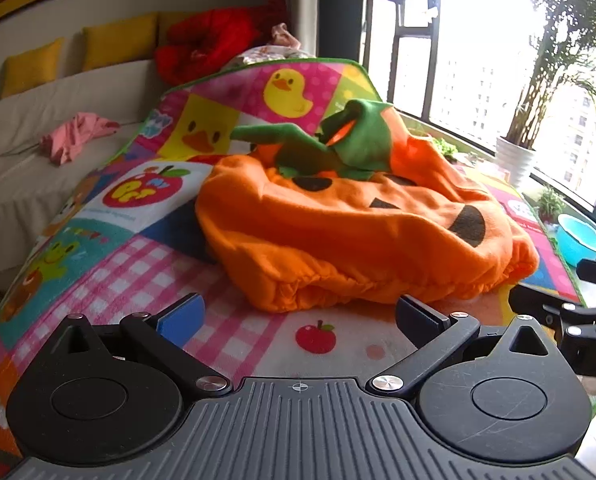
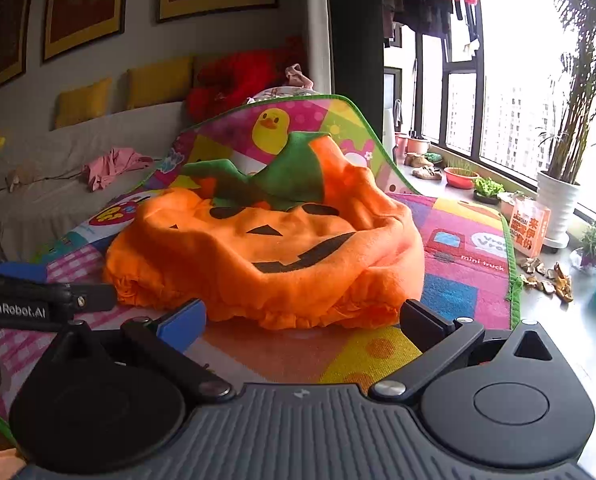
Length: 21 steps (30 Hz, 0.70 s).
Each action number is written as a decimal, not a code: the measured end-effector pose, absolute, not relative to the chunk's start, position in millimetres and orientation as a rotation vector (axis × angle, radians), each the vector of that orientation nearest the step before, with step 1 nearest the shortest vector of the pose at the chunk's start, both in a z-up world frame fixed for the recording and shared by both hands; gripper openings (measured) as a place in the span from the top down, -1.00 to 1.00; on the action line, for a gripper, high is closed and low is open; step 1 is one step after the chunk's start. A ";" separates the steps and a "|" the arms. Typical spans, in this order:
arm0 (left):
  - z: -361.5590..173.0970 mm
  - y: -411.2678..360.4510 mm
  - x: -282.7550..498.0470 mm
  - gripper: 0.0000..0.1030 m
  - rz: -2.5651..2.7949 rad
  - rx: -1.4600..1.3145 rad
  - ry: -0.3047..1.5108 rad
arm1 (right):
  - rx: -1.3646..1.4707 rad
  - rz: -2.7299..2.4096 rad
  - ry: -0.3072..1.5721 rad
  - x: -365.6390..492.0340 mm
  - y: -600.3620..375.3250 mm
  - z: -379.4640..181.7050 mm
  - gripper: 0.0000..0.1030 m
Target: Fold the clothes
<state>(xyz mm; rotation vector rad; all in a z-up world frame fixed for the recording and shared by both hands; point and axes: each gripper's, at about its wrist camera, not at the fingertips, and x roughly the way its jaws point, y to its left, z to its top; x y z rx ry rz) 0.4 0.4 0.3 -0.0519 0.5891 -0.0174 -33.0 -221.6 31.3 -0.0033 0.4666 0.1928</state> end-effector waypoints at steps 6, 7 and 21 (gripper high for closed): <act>-4.3 -4.8 -0.4 -1.00 0.000 -0.018 0.586 | -0.015 0.199 0.483 -37.0 -217.2 31.8 -1.00; -5.3 -4.1 -1.1 -1.00 0.002 -0.020 0.586 | -0.015 0.198 0.481 -38.8 -215.6 32.0 -1.00; -6.8 2.0 -1.4 -1.00 -0.003 -0.046 0.620 | 0.004 0.179 0.507 -31.1 -218.8 31.0 -1.00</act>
